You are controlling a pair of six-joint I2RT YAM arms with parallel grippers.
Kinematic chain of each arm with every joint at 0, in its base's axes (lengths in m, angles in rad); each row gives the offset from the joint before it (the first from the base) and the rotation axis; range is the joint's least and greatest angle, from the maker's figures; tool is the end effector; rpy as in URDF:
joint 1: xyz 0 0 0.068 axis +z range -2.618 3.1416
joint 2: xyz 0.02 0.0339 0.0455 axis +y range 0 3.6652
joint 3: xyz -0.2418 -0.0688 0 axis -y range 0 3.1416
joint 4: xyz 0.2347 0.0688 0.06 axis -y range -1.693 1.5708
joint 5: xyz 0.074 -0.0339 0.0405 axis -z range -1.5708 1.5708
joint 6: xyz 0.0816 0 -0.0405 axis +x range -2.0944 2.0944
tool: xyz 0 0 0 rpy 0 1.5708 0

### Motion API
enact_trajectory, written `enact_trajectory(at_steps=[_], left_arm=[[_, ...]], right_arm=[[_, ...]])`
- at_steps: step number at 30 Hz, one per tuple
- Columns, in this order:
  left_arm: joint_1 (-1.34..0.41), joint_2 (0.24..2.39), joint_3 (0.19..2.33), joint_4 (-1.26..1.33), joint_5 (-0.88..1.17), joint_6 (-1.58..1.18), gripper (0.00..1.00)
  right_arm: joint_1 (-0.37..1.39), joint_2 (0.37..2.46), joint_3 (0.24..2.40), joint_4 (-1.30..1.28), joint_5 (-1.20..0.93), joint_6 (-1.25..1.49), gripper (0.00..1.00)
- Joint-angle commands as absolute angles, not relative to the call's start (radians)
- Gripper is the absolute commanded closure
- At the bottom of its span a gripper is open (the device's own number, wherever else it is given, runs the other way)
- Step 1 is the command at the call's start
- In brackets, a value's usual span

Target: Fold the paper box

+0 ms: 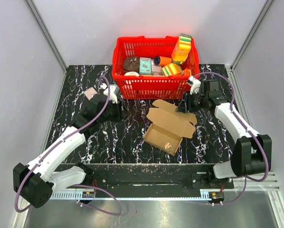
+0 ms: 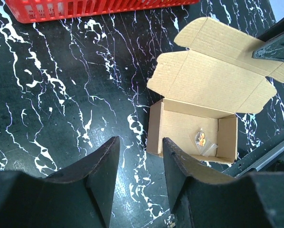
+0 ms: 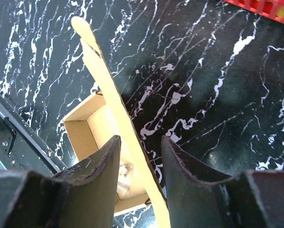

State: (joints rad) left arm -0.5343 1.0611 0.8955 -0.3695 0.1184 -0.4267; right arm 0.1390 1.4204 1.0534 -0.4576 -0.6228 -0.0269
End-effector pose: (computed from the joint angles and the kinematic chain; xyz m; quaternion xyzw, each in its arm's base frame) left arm 0.2333 -0.1492 0.2660 0.0759 0.8645 -0.2740 0.4144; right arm 0.3099 0.0914 0.2214 -0.1847 0.8741 0.3043 0.3304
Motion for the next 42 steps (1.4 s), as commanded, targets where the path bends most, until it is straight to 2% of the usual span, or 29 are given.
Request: enact_trajectory(at_steps=[1,5,7,11,14,17,30,42], left_arm=[[-0.528,1.020,0.907,-0.364,0.130,-0.420,0.54],[-0.526,1.012,0.908,-0.377,0.129,-0.419,0.54],[-0.526,1.011,0.913,-0.383,0.129,-0.413,0.54],[-0.526,1.002,0.917,-0.394,0.121,-0.411,0.54],[-0.526,0.997,0.919,-0.397,0.120,-0.410,0.53],[-0.526,0.996,0.920,-0.400,0.121,-0.411,0.53],[-0.525,0.950,0.939,-0.457,0.087,-0.393,0.53],[-0.393,0.908,0.988,-0.477,0.244,-0.413,0.51]], right_arm=[[0.167,1.407,1.106,-0.465,-0.683,-0.077,0.55],[0.215,1.448,1.135,-0.514,-0.667,-0.124,0.62],[0.230,1.463,1.150,-0.532,-0.649,-0.132,0.70],[0.261,1.459,1.166,-0.537,-0.627,-0.150,0.75],[0.288,1.450,1.167,-0.526,-0.585,-0.166,0.88],[0.310,1.450,1.167,-0.537,-0.587,-0.224,0.94],[0.367,1.401,1.167,-0.505,-0.683,-0.411,0.97],[0.402,1.462,1.301,-0.705,-0.827,-0.733,1.00]])
